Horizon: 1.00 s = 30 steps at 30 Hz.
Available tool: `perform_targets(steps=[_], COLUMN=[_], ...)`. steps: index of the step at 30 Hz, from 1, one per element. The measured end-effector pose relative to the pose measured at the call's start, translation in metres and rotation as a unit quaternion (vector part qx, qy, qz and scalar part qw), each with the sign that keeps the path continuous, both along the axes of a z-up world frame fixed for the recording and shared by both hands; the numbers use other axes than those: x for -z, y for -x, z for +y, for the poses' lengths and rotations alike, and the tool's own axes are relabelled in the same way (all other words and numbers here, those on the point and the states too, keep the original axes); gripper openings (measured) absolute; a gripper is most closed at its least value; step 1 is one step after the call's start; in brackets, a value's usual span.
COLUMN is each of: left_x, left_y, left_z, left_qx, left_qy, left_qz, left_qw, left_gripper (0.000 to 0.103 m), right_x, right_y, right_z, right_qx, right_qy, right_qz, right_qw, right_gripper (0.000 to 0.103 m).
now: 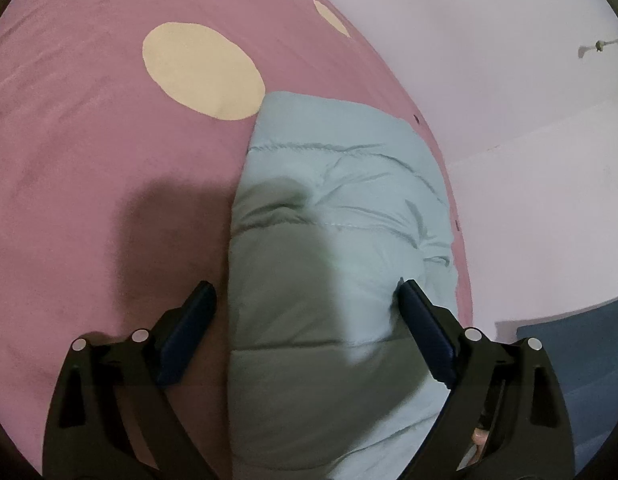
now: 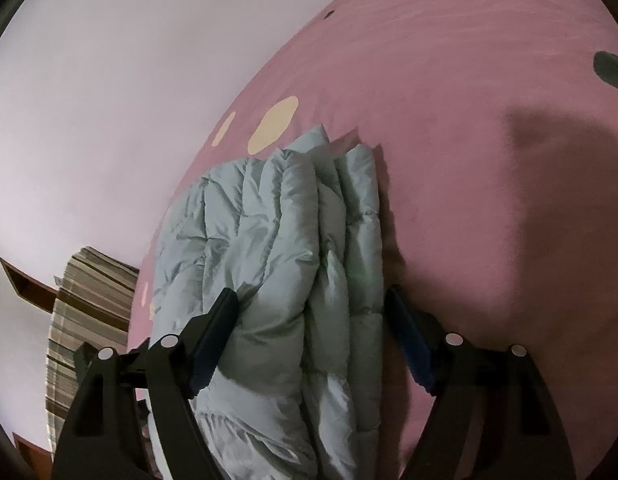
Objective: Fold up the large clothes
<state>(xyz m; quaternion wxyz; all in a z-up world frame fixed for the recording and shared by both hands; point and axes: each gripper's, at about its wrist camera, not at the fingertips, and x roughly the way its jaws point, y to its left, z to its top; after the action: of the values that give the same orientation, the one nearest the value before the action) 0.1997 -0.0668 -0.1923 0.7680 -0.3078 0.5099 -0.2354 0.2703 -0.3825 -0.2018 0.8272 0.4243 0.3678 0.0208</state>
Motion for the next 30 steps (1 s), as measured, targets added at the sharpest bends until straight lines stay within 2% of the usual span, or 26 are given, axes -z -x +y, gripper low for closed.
perform_targets(steps=[5, 6, 8, 9, 13, 16, 23, 30], left_x=[0.007, 0.008, 0.010, 0.012, 0.016, 0.014, 0.003, -0.015], left_y=[0.000, 0.000, -0.003, -0.007, -0.008, -0.004, 0.005, 0.012], left_z=[0.001, -0.002, -0.009, -0.011, -0.010, -0.011, -0.016, -0.010], left_qx=[0.003, 0.008, 0.019, 0.021, 0.023, 0.026, 0.024, 0.018], left_qy=[0.005, 0.008, 0.013, 0.012, 0.024, 0.018, 0.003, -0.017], left_qz=[0.002, 0.002, 0.005, 0.006, 0.014, 0.004, -0.015, -0.049], left_qw=[1.0000, 0.9999, 0.9997, 0.9997, 0.9993, 0.9995, 0.9996, 0.9985], left_gripper=[0.091, 0.090, 0.080, 0.075, 0.066, 0.061, 0.054, 0.050], right_x=[0.005, 0.005, 0.007, 0.007, 0.012, 0.017, 0.015, 0.005], right_y=[0.002, -0.002, -0.008, -0.010, -0.009, -0.007, 0.001, -0.011], right_z=[0.001, 0.006, 0.014, 0.017, 0.018, 0.021, 0.027, 0.042], right_qx=[-0.014, -0.027, -0.039, -0.039, -0.037, -0.044, -0.047, -0.058], right_qy=[-0.018, -0.026, -0.027, -0.023, -0.039, -0.049, -0.054, -0.043], right_qz=[-0.004, -0.007, -0.004, -0.004, -0.010, -0.020, -0.042, -0.057], right_qw=[1.000, 0.999, 0.999, 0.999, 0.999, 0.998, 0.997, 0.996], right_gripper=[0.075, 0.075, 0.075, 0.074, 0.052, 0.044, 0.037, 0.032])
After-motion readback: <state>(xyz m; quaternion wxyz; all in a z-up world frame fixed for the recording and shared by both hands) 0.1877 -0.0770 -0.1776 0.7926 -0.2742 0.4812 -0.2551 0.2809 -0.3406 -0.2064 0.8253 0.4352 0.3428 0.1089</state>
